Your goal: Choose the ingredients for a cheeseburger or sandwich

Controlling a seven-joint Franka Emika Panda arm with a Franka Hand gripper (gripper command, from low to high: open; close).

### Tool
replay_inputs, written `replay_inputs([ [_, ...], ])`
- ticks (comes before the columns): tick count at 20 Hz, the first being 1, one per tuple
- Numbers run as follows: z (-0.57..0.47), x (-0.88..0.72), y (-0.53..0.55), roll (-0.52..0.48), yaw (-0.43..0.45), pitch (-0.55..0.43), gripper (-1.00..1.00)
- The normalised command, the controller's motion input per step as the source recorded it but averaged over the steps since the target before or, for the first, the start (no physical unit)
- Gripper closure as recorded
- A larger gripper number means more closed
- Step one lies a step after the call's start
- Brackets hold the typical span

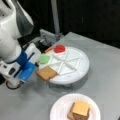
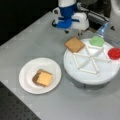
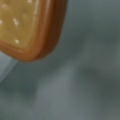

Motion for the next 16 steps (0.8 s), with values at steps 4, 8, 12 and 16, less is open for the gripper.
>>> replay_inputs([
  [4, 0.20, 0.20, 0.11, 0.367, -0.012, 0.002, -1.00],
  [8, 0.30, 0.36, 0.11, 0.410, -0.083, 0.070, -1.00],
  [12, 0.24, 0.42, 0.01, 0.349, -0.096, 0.105, -1.00],
  [16, 0.11, 0.38, -0.08, 0.255, -0.006, 0.115, -1.00],
])
